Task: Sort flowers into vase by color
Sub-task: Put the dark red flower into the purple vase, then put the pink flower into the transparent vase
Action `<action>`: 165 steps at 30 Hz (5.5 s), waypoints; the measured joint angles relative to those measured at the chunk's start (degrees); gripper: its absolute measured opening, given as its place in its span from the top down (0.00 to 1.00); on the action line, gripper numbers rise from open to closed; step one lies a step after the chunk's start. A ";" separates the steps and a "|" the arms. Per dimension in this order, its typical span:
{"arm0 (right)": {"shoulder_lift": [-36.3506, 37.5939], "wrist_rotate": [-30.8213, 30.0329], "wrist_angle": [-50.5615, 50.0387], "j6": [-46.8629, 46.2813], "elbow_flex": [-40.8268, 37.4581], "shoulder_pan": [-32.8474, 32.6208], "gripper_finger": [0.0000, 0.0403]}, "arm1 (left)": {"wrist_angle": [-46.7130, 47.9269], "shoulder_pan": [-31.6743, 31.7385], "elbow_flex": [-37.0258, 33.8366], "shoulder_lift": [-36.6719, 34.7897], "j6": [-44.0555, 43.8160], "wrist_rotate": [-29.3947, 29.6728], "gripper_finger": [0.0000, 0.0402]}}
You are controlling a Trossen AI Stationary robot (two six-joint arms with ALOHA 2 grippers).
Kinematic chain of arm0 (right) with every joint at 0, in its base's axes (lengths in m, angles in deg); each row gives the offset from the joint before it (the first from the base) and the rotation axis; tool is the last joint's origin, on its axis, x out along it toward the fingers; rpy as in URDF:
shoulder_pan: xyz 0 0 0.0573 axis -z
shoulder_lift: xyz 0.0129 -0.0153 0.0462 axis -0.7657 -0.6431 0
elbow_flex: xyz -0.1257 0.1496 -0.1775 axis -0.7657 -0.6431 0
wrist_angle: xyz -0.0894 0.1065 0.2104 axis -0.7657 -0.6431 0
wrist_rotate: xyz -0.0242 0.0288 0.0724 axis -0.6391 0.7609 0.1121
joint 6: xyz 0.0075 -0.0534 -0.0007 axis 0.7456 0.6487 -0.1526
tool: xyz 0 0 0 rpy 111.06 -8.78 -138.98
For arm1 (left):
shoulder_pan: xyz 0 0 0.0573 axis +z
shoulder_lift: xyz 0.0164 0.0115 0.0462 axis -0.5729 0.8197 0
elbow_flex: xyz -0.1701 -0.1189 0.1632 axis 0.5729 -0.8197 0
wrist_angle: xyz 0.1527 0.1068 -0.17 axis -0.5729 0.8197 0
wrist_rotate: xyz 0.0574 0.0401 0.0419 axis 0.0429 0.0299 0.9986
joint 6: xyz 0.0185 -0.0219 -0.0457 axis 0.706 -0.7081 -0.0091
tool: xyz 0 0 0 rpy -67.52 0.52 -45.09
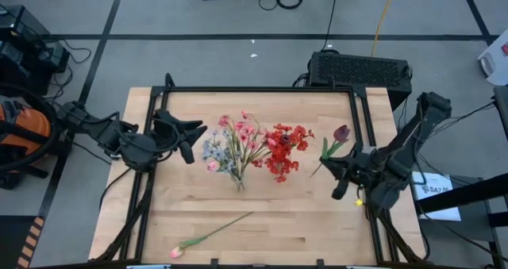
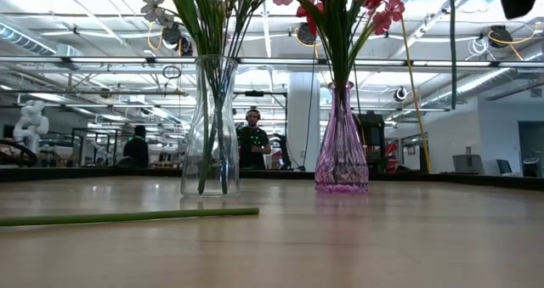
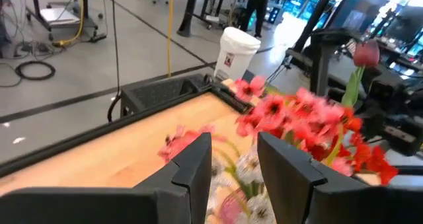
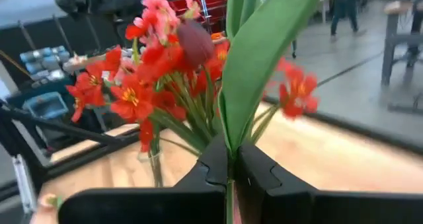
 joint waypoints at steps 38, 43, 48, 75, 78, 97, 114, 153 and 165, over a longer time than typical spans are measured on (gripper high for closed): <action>-8.39 38.35 92.32 58.93 -24.89 22.13 1.00 | -1.64 -0.02 -2.50 -1.25 -2.07 -3.26 0.68; -8.40 38.37 91.10 56.93 -24.89 23.72 1.00 | -1.64 -0.02 -2.50 -1.25 -2.09 -3.21 0.68; -8.40 38.35 85.04 54.18 -22.97 24.75 1.00 | -1.63 -0.02 -2.50 -1.25 -2.07 -2.94 0.68; -19.25 38.04 43.43 36.27 -9.48 29.84 1.00 | -1.55 0.09 -2.50 -1.18 -2.05 -2.58 0.68; -21.05 38.04 43.56 34.73 -9.48 29.84 1.00 | -1.55 0.09 -2.50 -1.18 -2.05 -2.58 0.68; -20.98 38.37 46.53 36.36 -9.52 28.76 0.81 | -1.55 0.09 -2.50 -1.18 -2.04 -2.97 0.68; -17.02 38.07 46.06 39.40 -9.55 27.39 0.63 | -1.55 0.09 -2.50 -1.18 -2.10 -3.33 0.68; 14.86 51.86 -18.75 -7.35 -9.55 17.23 0.74 | -3.68 -2.37 -0.53 1.33 -1.20 -9.80 0.68; 14.86 51.59 -21.79 -8.74 -9.55 17.28 0.80 | 2.69 -13.27 15.54 16.36 -5.59 -11.90 0.80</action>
